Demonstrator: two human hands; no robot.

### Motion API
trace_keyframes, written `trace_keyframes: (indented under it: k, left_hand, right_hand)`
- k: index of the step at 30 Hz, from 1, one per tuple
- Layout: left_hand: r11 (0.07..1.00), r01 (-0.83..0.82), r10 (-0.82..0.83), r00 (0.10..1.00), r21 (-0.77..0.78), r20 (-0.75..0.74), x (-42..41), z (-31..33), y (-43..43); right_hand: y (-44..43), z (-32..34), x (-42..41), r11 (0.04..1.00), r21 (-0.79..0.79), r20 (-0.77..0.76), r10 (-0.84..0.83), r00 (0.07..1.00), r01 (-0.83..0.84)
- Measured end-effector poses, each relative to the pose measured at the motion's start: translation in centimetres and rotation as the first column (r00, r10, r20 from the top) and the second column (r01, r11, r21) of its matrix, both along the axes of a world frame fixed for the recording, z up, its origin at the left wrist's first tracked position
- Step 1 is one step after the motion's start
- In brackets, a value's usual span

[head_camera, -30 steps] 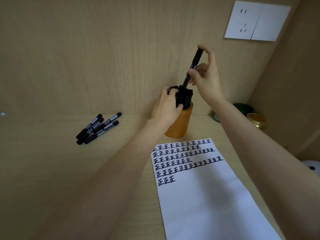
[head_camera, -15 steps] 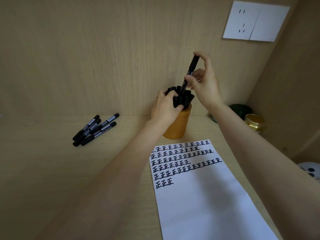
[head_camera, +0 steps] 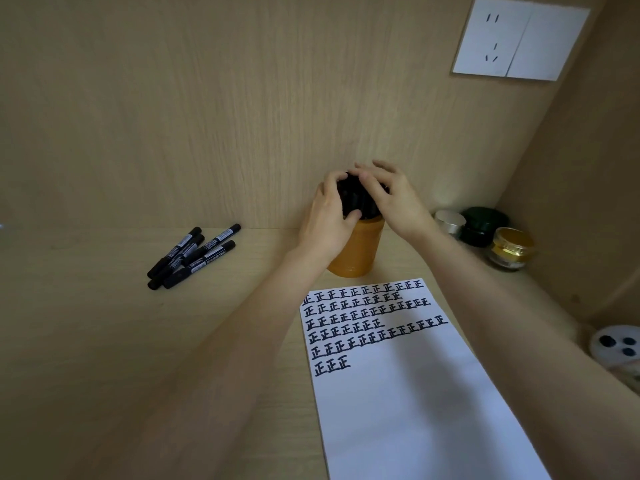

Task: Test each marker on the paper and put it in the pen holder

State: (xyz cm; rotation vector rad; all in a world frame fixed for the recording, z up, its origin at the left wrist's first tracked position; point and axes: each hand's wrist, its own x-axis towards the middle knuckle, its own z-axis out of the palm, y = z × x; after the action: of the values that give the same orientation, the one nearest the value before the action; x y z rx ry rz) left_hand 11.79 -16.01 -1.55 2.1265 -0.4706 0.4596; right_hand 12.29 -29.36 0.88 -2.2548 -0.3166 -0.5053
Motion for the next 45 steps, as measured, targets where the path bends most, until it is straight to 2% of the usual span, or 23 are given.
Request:
trace_keyframes:
  k: [2, 7, 12, 14, 16, 18, 20, 23, 26, 30, 34, 39, 43, 45]
  left_hand:
    - [1.0, 0.015, -0.015, 1.0, -0.027, -0.015, 0.0, -0.1, 0.1]
    - [0.995, 0.015, -0.021, 0.998, -0.096, -0.063, -0.6, -0.6, 1.1]
    - [0.996, -0.044, 0.039, 0.997, -0.079, -0.06, -2.3, -1.4, 4.1]
    - [0.995, -0.08, 0.076, 0.995, -0.06, -0.065, -3.0, -2.2, 6.1]
    - [0.991, -0.133, 0.132, 0.989, -0.014, -0.061, -3.6, -3.1, 8.4]
    - [0.981, -0.192, 0.195, 0.979, 0.037, -0.067, -4.1, -4.2, 10.8]
    - [0.959, -0.268, 0.276, 0.958, 0.095, -0.083, -4.5, -5.2, 12.9]
    - [0.911, -0.359, 0.377, 0.925, 0.203, -0.053, -4.6, -6.5, 15.5]
    - [0.842, -0.425, 0.447, 0.894, 0.333, 0.011, -4.4, -7.2, 17.3]
    - [0.763, -0.461, 0.512, 0.859, 0.453, 0.011, -3.5, -7.4, 18.5]
    - [0.751, -0.445, 0.514, 0.858, 0.487, -0.009, -3.1, -7.6, 18.8]
    - [0.841, -0.402, 0.431, 0.902, 0.361, -0.001, -4.0, -8.1, 18.4]
    - [0.952, -0.304, 0.305, 0.952, 0.044, -0.017, -6.6, -7.0, 16.6]
    - [0.971, -0.22, 0.214, 0.974, -0.098, -0.069, -8.4, -5.9, 14.9]
  right_hand:
    - [-0.1, -0.1, -0.4, 0.999, 0.022, -0.012, 0.028, 1.0, -0.027]
    - [0.1, -0.3, -2.2, 0.991, 0.132, 0.074, -0.046, 0.996, 0.036]
    - [1.0, -1.3, -5.1, 0.972, 0.162, 0.321, -0.216, 0.922, 0.171]
    - [1.8, -2.5, -6.9, 0.966, 0.176, 0.349, -0.241, 0.906, 0.19]
    - [2.8, -3.9, -8.7, 0.976, 0.166, 0.284, -0.181, 0.942, 0.137]
    - [4.0, -5.0, -10.4, 0.982, 0.185, 0.121, -0.072, 0.99, 0.049]
    - [5.1, -5.9, -11.5, 0.98, 0.196, 0.006, 0.017, 1.0, -0.018]
    - [6.3, -6.6, -12.2, 0.979, 0.19, -0.079, 0.082, 0.993, -0.066]
    - [7.1, -6.7, -12.6, 0.975, 0.204, -0.133, 0.121, 0.984, -0.092]
    - [7.4, -6.6, -13.0, 0.962, 0.264, -0.174, 0.125, 0.977, -0.076]
    - [7.3, -6.5, -13.2, 0.953, 0.295, -0.184, 0.124, 0.975, -0.065]
    - [7.3, -6.6, -13.3, 0.95, 0.308, -0.2, 0.115, 0.973, -0.049]
    - [7.5, -6.8, -13.5, 0.927, 0.375, -0.227, 0.116, 0.967, -0.023]
    - [7.9, -6.8, -13.6, 0.878, 0.478, -0.273, 0.145, 0.951, 0.004]
